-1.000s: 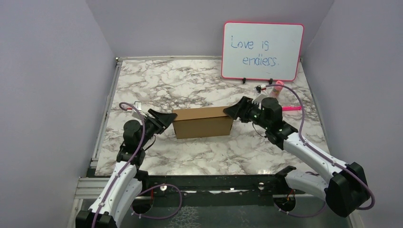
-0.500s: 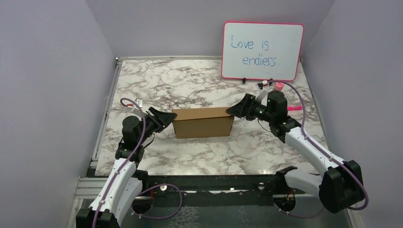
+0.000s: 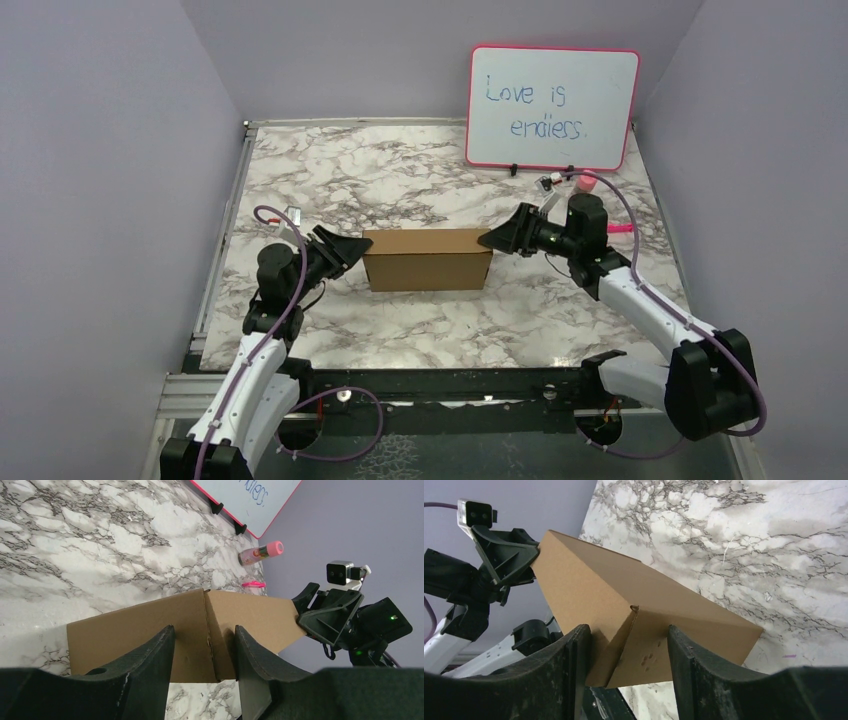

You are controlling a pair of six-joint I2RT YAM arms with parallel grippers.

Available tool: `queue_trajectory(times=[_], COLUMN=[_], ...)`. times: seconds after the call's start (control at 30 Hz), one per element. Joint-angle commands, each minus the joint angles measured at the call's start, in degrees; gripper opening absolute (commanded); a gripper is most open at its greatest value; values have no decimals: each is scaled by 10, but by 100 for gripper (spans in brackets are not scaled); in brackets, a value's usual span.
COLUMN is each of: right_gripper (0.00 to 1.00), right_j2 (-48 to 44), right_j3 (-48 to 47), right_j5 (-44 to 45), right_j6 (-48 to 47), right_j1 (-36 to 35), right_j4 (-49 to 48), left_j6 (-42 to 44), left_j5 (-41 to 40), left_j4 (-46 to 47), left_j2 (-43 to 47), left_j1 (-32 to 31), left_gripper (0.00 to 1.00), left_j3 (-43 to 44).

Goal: Fold the paper box

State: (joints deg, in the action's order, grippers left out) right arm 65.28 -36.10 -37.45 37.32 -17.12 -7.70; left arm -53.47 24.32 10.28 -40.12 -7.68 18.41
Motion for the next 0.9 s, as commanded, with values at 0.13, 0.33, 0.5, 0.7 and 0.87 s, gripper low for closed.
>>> queue_trajectory(times=[0.13, 0.33, 0.5, 0.7, 0.87], right_gripper=[55, 51, 48, 41, 28], right_j2=[48, 66, 84, 114, 171], right_j3=[75, 114, 136, 160, 158], right_j5=[-35, -23, 15, 29, -11], right_j6=[-74, -61, -74, -96, -69], right_j1=[4, 4, 4, 4, 4], right_j4=[-5, -51, -58, -89, -162], left_j6=[30, 5, -46, -40, -1], left_j5=[-19, -25, -21, -48, -70], left_j4=[-102, -85, -47, -52, -22], left_j2=[-21, -22, -16, -21, -69], left_j1=[6, 6, 8, 9, 10], left_gripper=[44, 43, 40, 35, 30], left_j3=[-37, -61, -99, -114, -85])
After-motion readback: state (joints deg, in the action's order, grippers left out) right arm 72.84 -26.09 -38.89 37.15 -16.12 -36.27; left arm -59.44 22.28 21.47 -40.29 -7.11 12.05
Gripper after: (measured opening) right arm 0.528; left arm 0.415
